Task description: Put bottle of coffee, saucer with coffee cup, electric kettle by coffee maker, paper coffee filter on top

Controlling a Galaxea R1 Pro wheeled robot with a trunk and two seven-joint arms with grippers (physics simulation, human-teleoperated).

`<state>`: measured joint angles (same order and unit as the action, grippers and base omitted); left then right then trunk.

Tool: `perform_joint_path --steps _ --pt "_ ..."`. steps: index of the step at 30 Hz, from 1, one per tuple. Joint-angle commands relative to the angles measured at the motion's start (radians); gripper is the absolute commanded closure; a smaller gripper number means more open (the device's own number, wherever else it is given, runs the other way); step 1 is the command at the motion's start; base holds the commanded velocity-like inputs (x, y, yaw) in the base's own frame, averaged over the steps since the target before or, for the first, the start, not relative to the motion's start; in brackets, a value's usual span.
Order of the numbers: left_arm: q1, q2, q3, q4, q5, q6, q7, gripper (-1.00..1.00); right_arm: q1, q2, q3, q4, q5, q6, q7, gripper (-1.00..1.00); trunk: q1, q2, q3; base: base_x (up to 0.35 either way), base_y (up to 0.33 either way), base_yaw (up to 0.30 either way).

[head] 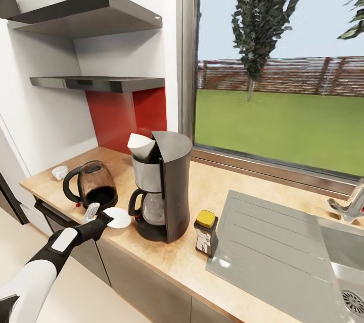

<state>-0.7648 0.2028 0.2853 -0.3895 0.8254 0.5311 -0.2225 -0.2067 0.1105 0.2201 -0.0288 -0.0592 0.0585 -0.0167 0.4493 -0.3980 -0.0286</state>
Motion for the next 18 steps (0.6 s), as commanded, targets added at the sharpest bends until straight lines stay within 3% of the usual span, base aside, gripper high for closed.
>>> perform_joint_path --steps 1,9,10,18 --pt "-0.001 -0.003 0.003 0.001 -0.012 0.007 -0.002 1.00 0.000 0.000 0.008 -0.002 -0.006 0.006 -0.002 -1.00 0.001 -0.002 -0.002 0.000 0.000 0.000" --pt "-0.001 -0.009 0.003 0.001 -0.012 0.009 -0.006 1.00 0.000 -0.001 0.008 -0.002 -0.006 0.006 -0.002 -1.00 0.001 -0.002 -0.002 0.000 0.000 0.000" --pt "-0.001 -0.008 0.003 0.001 -0.011 0.009 -0.006 -1.00 0.000 -0.002 0.008 -0.002 -0.006 0.006 -0.002 -1.00 0.001 -0.002 -0.002 0.000 0.000 0.000" --pt "-0.001 -0.008 0.003 0.001 -0.011 0.008 -0.006 -1.00 0.000 -0.002 0.008 -0.002 -0.006 0.005 -0.002 -1.00 0.001 -0.002 -0.002 0.000 0.000 0.000"
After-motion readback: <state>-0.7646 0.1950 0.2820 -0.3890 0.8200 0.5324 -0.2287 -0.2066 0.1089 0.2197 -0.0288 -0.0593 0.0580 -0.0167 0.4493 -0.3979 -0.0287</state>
